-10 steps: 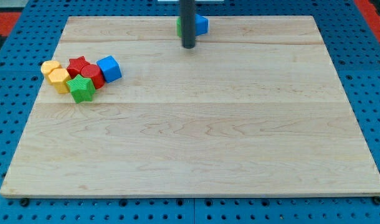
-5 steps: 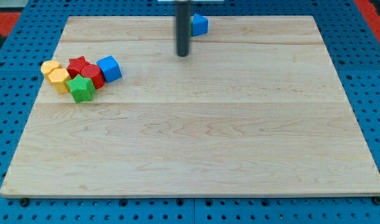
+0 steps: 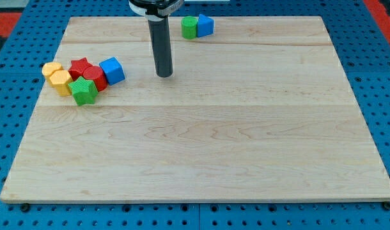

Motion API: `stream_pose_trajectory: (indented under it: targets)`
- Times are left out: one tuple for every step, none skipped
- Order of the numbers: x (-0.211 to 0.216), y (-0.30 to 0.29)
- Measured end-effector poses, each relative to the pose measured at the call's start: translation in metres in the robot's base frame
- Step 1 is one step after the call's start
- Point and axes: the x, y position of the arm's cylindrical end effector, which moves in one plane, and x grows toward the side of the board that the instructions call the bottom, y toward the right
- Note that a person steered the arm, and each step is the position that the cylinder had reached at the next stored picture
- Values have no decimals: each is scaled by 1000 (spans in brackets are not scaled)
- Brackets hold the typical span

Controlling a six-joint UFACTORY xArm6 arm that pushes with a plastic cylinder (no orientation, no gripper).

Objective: Separate the red star from the group of blocks

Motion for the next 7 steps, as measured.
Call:
stream_pose_trajectory:
  targets:
    - [0, 0]
    - [0, 4]
    - [0, 8]
    - [0, 13]
    - [3, 17]
    - [55, 11]
    - [98, -84]
